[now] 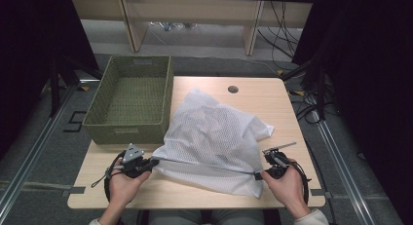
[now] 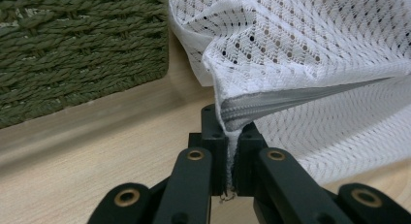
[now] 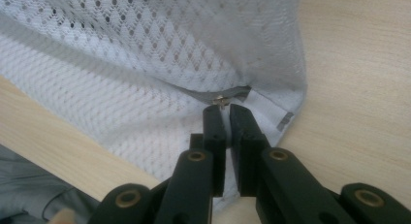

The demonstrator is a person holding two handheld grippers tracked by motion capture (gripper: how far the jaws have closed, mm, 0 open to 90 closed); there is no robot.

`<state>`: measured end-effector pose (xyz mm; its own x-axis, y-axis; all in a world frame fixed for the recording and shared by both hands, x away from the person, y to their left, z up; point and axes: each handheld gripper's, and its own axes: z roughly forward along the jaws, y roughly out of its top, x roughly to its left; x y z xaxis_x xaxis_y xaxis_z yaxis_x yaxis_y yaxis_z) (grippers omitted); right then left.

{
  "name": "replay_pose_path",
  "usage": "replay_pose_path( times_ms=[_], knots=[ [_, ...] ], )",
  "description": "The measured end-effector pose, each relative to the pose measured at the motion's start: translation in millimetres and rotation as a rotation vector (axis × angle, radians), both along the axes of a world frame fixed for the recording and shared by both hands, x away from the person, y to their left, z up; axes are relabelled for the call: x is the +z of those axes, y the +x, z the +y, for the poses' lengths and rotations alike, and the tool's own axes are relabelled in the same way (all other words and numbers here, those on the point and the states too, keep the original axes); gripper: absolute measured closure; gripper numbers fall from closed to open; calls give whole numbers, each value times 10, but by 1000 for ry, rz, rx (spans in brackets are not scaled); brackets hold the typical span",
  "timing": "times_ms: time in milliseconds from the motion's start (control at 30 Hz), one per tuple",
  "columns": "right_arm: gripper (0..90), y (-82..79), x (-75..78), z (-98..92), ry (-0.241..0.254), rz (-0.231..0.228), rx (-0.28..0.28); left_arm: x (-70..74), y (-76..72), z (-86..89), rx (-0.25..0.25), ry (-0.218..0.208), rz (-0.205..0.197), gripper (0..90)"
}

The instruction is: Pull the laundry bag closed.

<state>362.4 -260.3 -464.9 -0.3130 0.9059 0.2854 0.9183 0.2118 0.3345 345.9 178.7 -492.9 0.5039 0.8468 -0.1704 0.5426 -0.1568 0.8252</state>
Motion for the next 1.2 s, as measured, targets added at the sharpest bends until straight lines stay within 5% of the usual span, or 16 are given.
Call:
replay_pose_path(
  times_ms=[133,267,433,600,633,733,800,867,1067,1200],
  knots=[
    [869,42,-48,-54,-12,-4,18,-11,18,13,-4,0,-3,866],
    [870,47,-38,-53,-25,54,-45,-24,34,36,5,0,5,866],
    [869,111,-69,-137,-36,25,-15,-49,55,21,-6,7,9,866],
    [869,159,-31,-195,-49,10,-45,-84,55,-42,-34,17,28,866],
    [869,171,-22,-219,-52,-1,-43,-97,58,-80,-28,-7,22,865],
    [870,173,26,-221,-56,51,-103,-107,64,-124,-44,11,27,866],
    [869,229,14,-306,-92,-8,-91,-129,86,-212,-62,20,40,866],
    [869,236,60,-313,-78,30,-165,-141,109,-273,-80,32,39,866],
    [869,359,91,-457,-118,-30,-188,-190,171,-456,-125,55,53,865],
    [869,399,99,-441,-150,-44,-219,-199,232,-503,-150,109,38,863]
  ],
)
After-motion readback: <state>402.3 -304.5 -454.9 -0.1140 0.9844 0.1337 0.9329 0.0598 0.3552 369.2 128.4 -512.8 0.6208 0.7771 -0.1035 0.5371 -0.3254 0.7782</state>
